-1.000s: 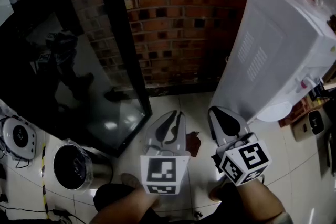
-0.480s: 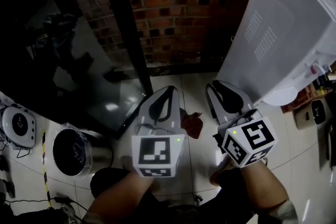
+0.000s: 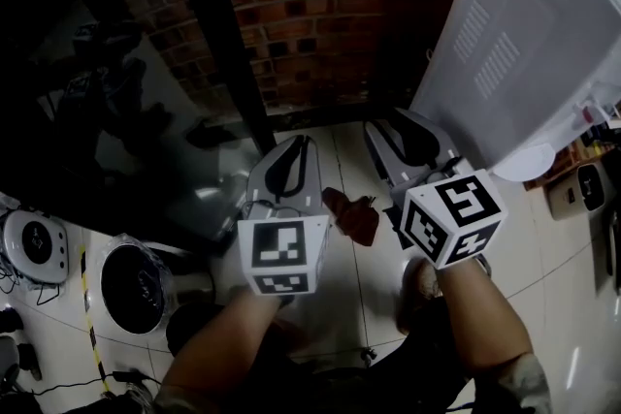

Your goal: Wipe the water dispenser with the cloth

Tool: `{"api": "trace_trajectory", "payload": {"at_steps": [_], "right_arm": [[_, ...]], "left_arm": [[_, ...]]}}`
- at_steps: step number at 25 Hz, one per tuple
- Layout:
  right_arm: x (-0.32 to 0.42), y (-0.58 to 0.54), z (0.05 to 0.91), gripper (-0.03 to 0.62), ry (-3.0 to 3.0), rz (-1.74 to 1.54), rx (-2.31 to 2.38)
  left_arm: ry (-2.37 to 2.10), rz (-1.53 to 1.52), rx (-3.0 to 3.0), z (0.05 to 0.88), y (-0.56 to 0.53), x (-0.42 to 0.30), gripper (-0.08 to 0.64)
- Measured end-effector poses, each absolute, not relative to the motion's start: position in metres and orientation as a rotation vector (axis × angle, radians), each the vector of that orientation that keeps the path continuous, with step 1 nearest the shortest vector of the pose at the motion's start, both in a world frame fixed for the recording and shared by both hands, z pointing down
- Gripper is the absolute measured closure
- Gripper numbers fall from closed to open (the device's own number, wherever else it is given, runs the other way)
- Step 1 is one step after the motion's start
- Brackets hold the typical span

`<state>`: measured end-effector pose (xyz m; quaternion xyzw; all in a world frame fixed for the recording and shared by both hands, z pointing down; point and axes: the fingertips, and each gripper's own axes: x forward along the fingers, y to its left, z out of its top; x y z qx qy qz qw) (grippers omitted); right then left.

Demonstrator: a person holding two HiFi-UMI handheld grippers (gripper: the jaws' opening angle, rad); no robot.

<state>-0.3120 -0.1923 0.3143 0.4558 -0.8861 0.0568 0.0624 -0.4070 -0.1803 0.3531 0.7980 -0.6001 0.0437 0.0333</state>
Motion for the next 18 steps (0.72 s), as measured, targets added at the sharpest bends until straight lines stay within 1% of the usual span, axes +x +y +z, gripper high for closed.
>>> {"api": "trace_trajectory", "payload": {"at_steps": [3, 6, 9, 13, 18], "right_arm": [[-0.322, -0.204, 0.311, 0.446, -2.715, 0.155, 1.384], [-0.322, -0.217, 0.341, 0.428, -2.682, 0.152, 1.36], [-0.314, -0.233, 0.397, 0.411, -2.605, 0.203, 1.332], [-0.307, -0.246, 0.488, 0.351, -2.475, 0.311, 1.232], [-0.308, -0.24, 0.591, 0.319, -2.37, 0.361, 1.09]], "left_arm": [[-1.848, 0.182, 2.449, 0.371, -0.191, -0.415, 0.538], [-1.847, 0.251, 2.476, 0.394, -0.2, -0.417, 0.538], [-1.79, 0.359, 2.502, 0.432, -0.207, -0.411, 0.538], [-1.686, 0.438, 2.448, 0.487, -0.213, -0.403, 0.538], [-1.578, 0.583, 2.422, 0.531, -0.21, -0.389, 0.544]]}}
